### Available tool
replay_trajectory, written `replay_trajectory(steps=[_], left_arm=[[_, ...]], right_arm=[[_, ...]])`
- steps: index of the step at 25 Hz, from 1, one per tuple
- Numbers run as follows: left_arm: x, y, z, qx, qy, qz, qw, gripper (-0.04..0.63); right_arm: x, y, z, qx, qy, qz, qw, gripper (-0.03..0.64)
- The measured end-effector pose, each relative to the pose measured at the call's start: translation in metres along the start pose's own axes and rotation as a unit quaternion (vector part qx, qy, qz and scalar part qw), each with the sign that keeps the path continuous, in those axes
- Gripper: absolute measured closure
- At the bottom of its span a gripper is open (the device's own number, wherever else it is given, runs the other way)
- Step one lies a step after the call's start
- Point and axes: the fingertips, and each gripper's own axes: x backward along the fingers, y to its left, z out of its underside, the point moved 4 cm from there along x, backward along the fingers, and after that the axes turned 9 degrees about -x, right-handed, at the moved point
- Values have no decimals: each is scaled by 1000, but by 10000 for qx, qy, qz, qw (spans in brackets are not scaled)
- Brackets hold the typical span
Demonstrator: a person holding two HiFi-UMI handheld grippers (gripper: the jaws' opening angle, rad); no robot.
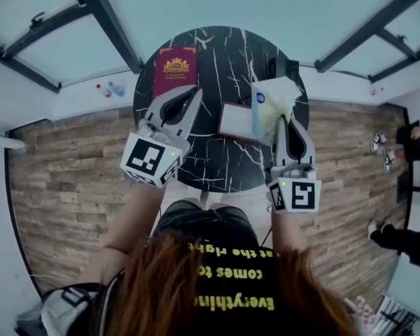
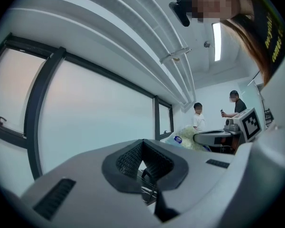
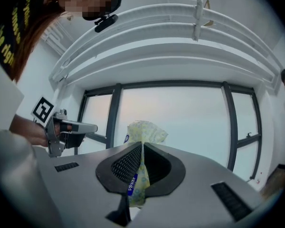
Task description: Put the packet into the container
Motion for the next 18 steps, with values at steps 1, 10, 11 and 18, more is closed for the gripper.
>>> replay_trajectory(steps=[1,10,11,18], left_arm=[[-1,0,0,4,-3,-12,10000,597],[0,8,8,46,67,-203,9998,597],[1,9,9,20,82,-220,9997,597],[10,15,15,74,226,-422,9988,597]], right_arm=[[-4,-1,3,198,60,-112,9997,586],[-37,-7,54,2254,1082,-1667,9538,586],[-39,-6,61,2426,1203,-1862,9444,586],[-62,-16,138,2779,2464,-2889,8824,586]])
